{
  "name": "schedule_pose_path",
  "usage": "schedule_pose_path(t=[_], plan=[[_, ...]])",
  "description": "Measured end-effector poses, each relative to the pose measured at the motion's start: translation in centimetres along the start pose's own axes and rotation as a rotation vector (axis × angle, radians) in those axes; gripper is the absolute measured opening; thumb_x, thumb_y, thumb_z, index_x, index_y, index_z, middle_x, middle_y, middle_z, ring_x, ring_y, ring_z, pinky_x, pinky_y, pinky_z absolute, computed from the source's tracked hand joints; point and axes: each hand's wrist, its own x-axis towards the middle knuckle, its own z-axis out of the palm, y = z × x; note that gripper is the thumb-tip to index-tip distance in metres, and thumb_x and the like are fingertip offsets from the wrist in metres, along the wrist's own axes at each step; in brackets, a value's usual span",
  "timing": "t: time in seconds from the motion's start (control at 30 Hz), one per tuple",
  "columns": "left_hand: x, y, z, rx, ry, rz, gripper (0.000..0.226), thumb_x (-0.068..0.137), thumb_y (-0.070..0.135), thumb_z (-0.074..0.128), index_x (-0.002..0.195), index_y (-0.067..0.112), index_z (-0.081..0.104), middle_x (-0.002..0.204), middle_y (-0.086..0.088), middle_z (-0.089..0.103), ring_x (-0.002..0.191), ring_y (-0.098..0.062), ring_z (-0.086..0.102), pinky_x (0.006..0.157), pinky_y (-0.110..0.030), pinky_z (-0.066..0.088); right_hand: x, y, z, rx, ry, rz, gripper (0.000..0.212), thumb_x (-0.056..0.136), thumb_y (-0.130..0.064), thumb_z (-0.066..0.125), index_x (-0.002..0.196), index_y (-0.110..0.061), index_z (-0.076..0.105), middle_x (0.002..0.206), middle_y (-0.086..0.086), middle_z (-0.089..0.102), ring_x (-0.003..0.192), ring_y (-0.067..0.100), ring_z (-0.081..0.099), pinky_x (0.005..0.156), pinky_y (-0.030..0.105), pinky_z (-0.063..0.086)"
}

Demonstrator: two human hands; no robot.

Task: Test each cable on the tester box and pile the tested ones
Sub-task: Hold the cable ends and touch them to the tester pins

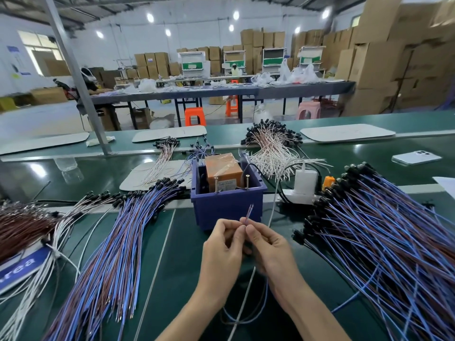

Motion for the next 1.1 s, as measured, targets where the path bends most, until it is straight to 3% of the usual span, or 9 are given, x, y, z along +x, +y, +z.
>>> schedule_pose_path(t=[0.07,0.23,0.37,0.47,0.63,0.7,0.83,1.1], plan=[[0.3,-0.3,0.2,-0.038,0.021,-0.026,0.010,0.101,0.016,0.059,0.092,0.018,0.062,0.082,-0.003,0.074,0.069,-0.017,0.070,0.064,-0.025,0.055,0.6,0.0,0.2,-0.033,0.018,-0.002,0.019,0.083,-0.023,0.070,0.096,-0.014,0.080,0.096,0.015,0.076,0.080,0.019,0.072,0.064,0.024,0.057],[1.1,-1.1,0.0,-0.089,0.028,-0.049,0.014,0.097,0.030,0.059,0.083,0.031,0.059,0.077,-0.007,0.071,0.069,-0.021,0.066,0.065,-0.036,0.057,1.8,0.3,0.6,-0.090,0.004,0.036,0.020,0.092,-0.024,0.068,0.101,-0.008,0.075,0.089,0.015,0.074,0.065,0.013,0.065,0.052,0.020,0.050],[1.4,-2.0,-0.2,0.013,0.048,0.067,0.010,0.098,0.030,0.058,0.088,0.031,0.057,0.083,0.001,0.070,0.069,-0.009,0.065,0.062,-0.022,0.052,2.6,0.5,0.8,-0.144,0.008,0.049,0.020,0.098,-0.024,0.061,0.102,-0.011,0.075,0.081,0.008,0.073,0.050,0.005,0.056,0.044,0.016,0.042],[1.4,-2.5,-0.4,0.150,0.167,0.169,0.007,0.101,0.033,0.052,0.093,0.033,0.052,0.082,0.010,0.067,0.067,-0.011,0.062,0.057,-0.020,0.046,3.2,0.7,0.4,-0.226,0.088,-0.065,0.020,0.099,-0.032,0.059,0.093,-0.021,0.074,0.066,-0.002,0.065,0.043,0.004,0.040,0.039,0.016,0.033],[3.4,-3.0,-2.4,0.324,0.387,0.269,0.009,0.105,0.039,0.045,0.096,0.036,0.044,0.077,0.012,0.056,0.061,-0.014,0.052,0.056,-0.035,0.044,4.8,0.4,-0.9,-0.477,0.388,-0.453,0.012,0.099,-0.041,0.057,0.096,-0.031,0.062,0.075,-0.014,0.065,0.065,0.001,0.057,0.062,0.012,0.045],[4.1,-3.3,-2.7,0.354,0.420,0.272,0.008,0.104,0.039,0.046,0.097,0.035,0.046,0.075,0.014,0.054,0.062,-0.013,0.051,0.056,-0.035,0.043,5.2,0.8,-0.9,-0.583,0.449,-0.521,0.011,0.100,-0.045,0.054,0.094,-0.036,0.059,0.081,-0.020,0.063,0.070,0.004,0.058,0.062,0.013,0.045],[4.5,-3.9,-2.6,0.398,0.433,0.276,0.008,0.104,0.038,0.048,0.098,0.033,0.049,0.076,0.021,0.054,0.063,-0.008,0.051,0.056,-0.034,0.043,6.0,1.8,-0.4,-0.709,0.469,-0.624,0.011,0.100,-0.039,0.055,0.090,-0.040,0.054,0.089,-0.027,0.062,0.071,-0.001,0.059,0.058,0.008,0.041],[4.7,-4.1,-2.6,0.473,0.444,0.285,0.005,0.101,0.035,0.050,0.098,0.033,0.047,0.080,0.028,0.055,0.066,-0.001,0.053,0.059,-0.027,0.041,6.2,2.1,-0.6,-0.742,0.447,-0.651,0.010,0.100,-0.039,0.055,0.090,-0.040,0.054,0.091,-0.025,0.061,0.073,-0.003,0.058,0.060,0.006,0.041]])
